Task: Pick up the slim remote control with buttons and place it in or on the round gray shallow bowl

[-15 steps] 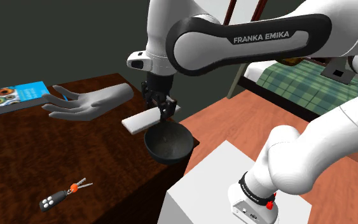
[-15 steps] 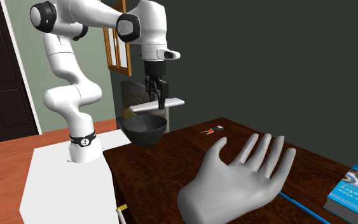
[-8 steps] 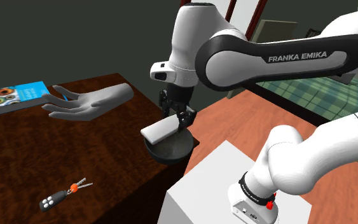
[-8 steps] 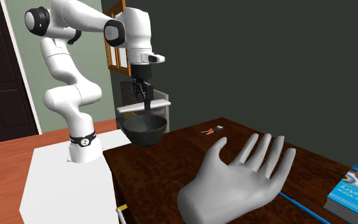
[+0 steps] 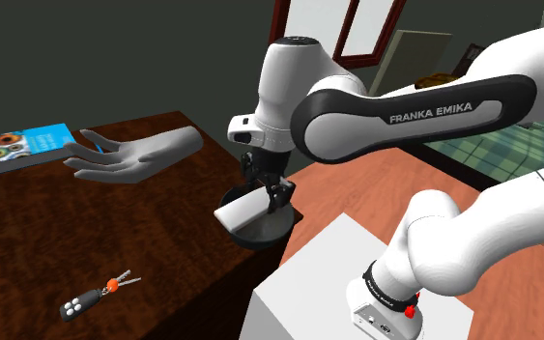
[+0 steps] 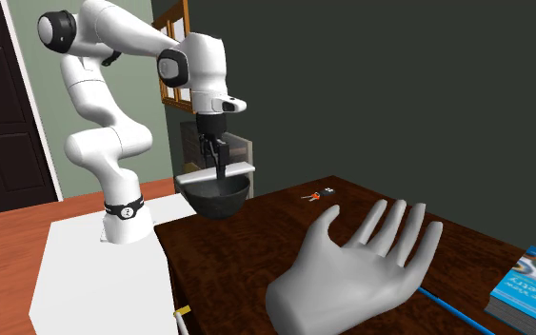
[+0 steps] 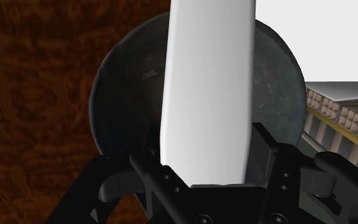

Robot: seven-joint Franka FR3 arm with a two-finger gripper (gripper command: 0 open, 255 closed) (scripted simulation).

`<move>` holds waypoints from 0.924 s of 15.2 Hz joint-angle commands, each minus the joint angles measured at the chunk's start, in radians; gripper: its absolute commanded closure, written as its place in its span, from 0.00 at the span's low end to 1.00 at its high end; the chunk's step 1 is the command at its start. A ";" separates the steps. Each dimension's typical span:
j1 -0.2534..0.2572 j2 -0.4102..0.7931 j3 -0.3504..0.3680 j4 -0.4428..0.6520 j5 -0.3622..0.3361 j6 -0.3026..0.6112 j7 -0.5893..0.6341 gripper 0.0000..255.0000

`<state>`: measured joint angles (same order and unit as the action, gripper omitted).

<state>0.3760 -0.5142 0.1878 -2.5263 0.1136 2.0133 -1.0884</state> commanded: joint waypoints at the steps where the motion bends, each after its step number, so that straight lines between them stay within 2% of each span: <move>1: 0.000 0.010 0.002 -0.022 0.001 0.032 -0.001 1.00; 3: 0.000 0.019 0.004 -0.039 0.002 0.058 -0.001 1.00; 10: 0.000 0.019 0.004 -0.039 0.002 0.058 -0.001 1.00; 11: 0.000 0.018 0.004 -0.038 0.002 0.057 -0.001 0.00; 14: 0.000 0.018 0.004 -0.038 0.002 0.057 -0.002 0.00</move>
<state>0.3758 -0.4960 0.1920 -2.5639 0.1159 2.0702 -1.0899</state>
